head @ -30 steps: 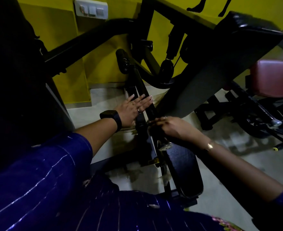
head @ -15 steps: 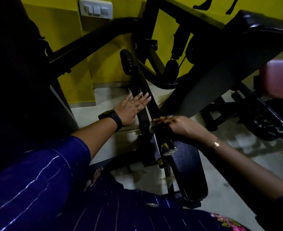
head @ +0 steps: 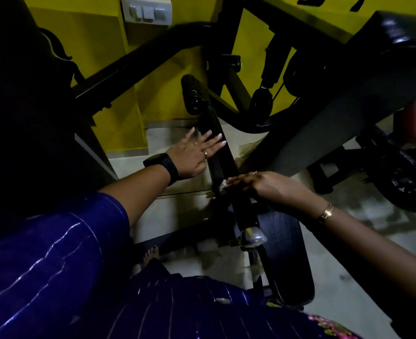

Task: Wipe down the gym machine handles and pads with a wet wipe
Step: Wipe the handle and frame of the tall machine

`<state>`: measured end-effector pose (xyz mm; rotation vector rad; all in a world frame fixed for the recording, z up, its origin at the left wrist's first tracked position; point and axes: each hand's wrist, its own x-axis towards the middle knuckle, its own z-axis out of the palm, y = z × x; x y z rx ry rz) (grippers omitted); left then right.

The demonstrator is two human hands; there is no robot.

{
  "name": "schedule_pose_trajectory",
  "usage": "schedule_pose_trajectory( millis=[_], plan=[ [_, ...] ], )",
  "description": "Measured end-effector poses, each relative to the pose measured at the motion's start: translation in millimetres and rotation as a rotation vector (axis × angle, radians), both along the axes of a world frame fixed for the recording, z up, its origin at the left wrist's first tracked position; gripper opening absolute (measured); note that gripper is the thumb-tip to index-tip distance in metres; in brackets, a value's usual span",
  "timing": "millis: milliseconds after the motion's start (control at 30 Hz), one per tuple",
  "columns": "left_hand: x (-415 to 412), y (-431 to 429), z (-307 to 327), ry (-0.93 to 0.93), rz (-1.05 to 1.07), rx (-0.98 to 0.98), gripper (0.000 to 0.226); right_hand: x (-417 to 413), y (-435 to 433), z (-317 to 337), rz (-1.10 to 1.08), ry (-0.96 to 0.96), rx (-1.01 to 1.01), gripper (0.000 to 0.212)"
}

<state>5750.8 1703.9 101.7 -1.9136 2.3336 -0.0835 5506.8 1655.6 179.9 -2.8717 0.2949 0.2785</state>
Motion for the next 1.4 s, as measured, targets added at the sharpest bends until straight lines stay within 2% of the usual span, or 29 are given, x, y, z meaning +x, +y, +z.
schedule_pose_trajectory(
  millis=[67, 167, 233, 300, 433, 633, 733, 800, 900, 1033, 1133, 1167, 1233, 1300, 1367, 1400],
  plan=[
    [10.8, -7.9, -2.9, 0.038, -0.064, -0.051, 0.053, 11.1, -6.5, 0.5, -0.040, 0.004, -0.006, 0.035],
    [24.7, -21.2, 0.4, 0.014, -0.133, -0.027, 0.062, 40.8, -25.0, -4.1, -0.058, -0.041, -0.055, 0.041],
    [32.3, -30.8, 3.2, -0.012, -0.179, -0.012, 0.057, 58.3, -31.1, -4.9, -0.112, -0.027, -0.119, 0.045],
    [40.1, -41.2, 3.6, -0.039, -0.233, -0.009, 0.055, 64.7, -33.1, -8.2, -0.113, -0.016, -0.071, 0.052],
    [49.6, -54.9, 1.3, -0.068, -0.357, -0.109, 0.054, 50.0, -32.4, -14.3, -0.029, 0.017, -0.038, 0.035],
    [59.8, -72.7, -0.5, -0.193, -0.449, -0.167, 0.068, 57.8, -46.8, -18.0, -0.080, 0.062, 0.005, 0.043],
    [65.6, -78.7, 0.5, -0.210, -0.432, -0.154, 0.073, 82.9, -64.7, -19.1, -0.111, 0.012, -0.056, 0.060],
    [72.4, -82.3, 2.3, -0.196, -0.381, -0.152, 0.072, 96.2, -65.3, -15.7, -0.087, 0.004, -0.084, 0.064],
    [85.5, -88.6, 2.9, -0.144, -0.297, -0.064, 0.066, 89.2, -64.2, -8.9, -0.035, -0.018, -0.152, 0.047],
    [96.2, -101.8, 4.7, -0.186, -0.198, -0.099, 0.080, 70.4, -61.3, -12.7, 0.123, 0.086, -0.150, 0.041],
    [98.5, -110.6, 15.0, -0.229, -0.164, -0.046, 0.073, 90.7, -73.4, -4.9, 0.209, 0.186, -0.206, 0.061],
    [98.7, -112.7, 17.2, -0.231, -0.168, -0.039, 0.074, 100.0, -80.3, -4.0, 0.231, 0.161, -0.215, 0.065],
    [99.0, -115.1, 19.7, -0.241, -0.176, -0.029, 0.074, 120.7, -89.1, -3.3, 0.255, 0.175, -0.318, 0.047],
    [100.0, -115.6, 20.9, -0.262, -0.178, -0.008, 0.072, 137.3, -91.5, 2.1, 0.155, 0.152, -0.366, 0.031],
    [100.9, -115.3, 21.9, -0.277, -0.176, -0.004, 0.081, 139.5, -89.7, 5.3, 0.152, 0.030, -0.337, 0.023],
    [100.1, -115.0, 21.8, -0.289, -0.178, -0.015, 0.087, 135.8, -89.0, 5.1, 0.139, 0.036, -0.309, 0.027]
  ],
)
